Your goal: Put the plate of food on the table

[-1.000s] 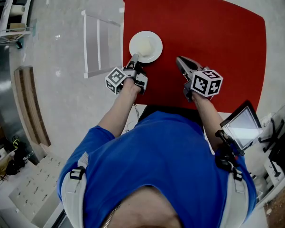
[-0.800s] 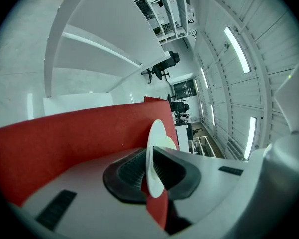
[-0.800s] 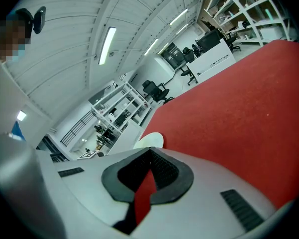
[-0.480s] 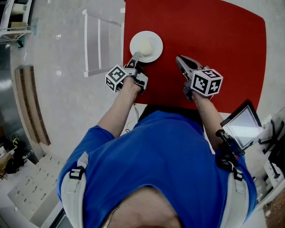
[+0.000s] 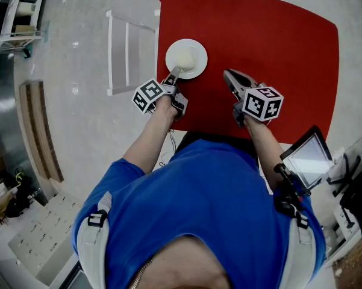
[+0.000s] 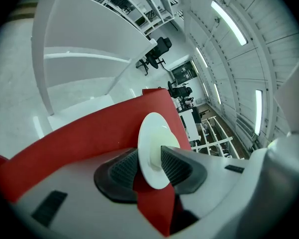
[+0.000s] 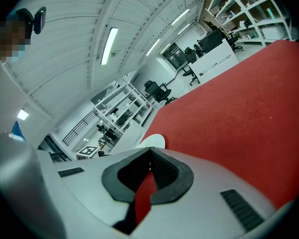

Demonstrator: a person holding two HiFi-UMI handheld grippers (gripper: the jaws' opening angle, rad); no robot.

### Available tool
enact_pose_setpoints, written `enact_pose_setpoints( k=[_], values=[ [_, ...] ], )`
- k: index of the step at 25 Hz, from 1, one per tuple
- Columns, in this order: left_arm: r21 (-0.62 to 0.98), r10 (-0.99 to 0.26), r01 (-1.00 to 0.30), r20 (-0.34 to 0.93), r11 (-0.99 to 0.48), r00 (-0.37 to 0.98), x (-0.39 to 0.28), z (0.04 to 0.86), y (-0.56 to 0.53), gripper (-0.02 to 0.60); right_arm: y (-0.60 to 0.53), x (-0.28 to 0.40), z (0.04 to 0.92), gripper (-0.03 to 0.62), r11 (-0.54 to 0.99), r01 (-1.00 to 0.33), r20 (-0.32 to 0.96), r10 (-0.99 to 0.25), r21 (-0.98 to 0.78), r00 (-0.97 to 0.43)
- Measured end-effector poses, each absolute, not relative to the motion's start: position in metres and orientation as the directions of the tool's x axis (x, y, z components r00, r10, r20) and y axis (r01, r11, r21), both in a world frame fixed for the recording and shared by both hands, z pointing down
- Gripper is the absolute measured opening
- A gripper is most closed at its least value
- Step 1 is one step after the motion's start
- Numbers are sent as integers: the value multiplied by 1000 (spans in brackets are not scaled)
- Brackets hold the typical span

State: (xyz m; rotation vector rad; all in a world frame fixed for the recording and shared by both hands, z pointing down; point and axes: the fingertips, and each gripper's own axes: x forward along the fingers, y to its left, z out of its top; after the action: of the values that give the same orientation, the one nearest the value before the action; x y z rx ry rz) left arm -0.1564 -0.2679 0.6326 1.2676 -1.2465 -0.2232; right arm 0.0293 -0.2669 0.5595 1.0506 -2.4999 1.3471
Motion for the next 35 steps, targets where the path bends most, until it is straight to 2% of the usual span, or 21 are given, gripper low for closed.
enact_pose_setpoints(
  k=[13, 26, 31, 35],
  values=[
    [791, -727, -511, 562, 336, 394, -160, 631, -260, 129, -266, 24, 563, 2, 385, -610, 387, -516, -693, -764],
    [850, -796, -492, 426, 188, 430, -156, 583, -246, 127, -251, 19, 540, 2, 424, -613, 358, -540, -667, -762],
    [869, -820, -488, 334, 78, 465, -154, 554, -237, 126, -238, 11, 529, 2, 439, -616, 345, -552, -655, -759],
    [870, -830, -493, 275, 0, 485, -155, 531, -226, 58, -225, 5, 518, 2, 446, -612, 330, -560, -653, -760]
  ],
)
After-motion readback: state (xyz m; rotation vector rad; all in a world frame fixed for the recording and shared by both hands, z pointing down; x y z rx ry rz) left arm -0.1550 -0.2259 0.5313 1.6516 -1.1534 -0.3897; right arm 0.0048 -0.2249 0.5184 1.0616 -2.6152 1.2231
